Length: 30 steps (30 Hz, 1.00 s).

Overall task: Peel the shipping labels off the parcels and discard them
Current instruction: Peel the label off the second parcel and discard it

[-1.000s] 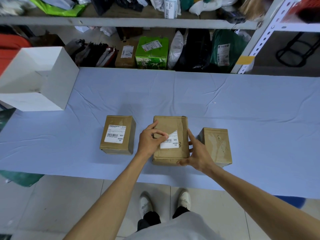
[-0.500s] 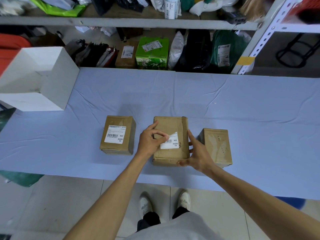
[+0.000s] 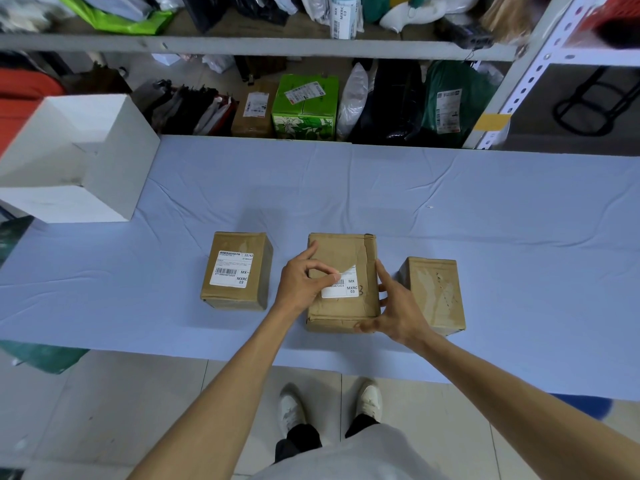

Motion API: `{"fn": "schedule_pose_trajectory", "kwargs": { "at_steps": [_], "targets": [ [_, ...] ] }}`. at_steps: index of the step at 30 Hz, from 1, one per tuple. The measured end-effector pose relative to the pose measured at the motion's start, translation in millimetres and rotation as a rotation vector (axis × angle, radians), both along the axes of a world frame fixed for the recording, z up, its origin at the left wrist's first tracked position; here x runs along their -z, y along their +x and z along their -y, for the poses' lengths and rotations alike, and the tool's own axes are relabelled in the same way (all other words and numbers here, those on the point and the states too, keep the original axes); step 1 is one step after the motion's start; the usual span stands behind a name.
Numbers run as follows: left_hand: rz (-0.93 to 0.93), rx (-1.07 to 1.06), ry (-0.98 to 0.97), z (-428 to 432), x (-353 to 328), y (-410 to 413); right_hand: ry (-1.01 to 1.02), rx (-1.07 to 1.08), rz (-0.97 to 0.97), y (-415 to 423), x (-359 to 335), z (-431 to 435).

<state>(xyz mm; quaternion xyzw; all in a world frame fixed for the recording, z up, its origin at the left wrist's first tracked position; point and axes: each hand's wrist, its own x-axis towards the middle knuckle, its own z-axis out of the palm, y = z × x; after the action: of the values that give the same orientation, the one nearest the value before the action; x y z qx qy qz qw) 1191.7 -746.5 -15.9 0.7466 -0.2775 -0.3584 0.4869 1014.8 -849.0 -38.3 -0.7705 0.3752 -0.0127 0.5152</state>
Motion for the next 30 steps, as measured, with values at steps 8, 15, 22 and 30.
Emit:
{"fn": "schedule_pose_trajectory", "kwargs": {
  "at_steps": [8,15,22,30],
  "targets": [
    [-0.003,0.011,0.001,-0.4,2.0,0.8,-0.004,0.005,0.003,-0.3,0.7,-0.7],
    [-0.010,0.016,-0.003,-0.4,2.9,1.1,-0.013,-0.005,-0.027,0.8,-2.0,-0.9],
    [-0.019,0.032,0.004,-0.5,2.9,2.4,0.007,0.013,-0.012,1.0,-1.3,-0.7],
    [-0.031,0.052,0.010,-0.4,2.4,3.8,0.007,0.004,-0.027,1.1,-0.8,0.1]
  ]
}}
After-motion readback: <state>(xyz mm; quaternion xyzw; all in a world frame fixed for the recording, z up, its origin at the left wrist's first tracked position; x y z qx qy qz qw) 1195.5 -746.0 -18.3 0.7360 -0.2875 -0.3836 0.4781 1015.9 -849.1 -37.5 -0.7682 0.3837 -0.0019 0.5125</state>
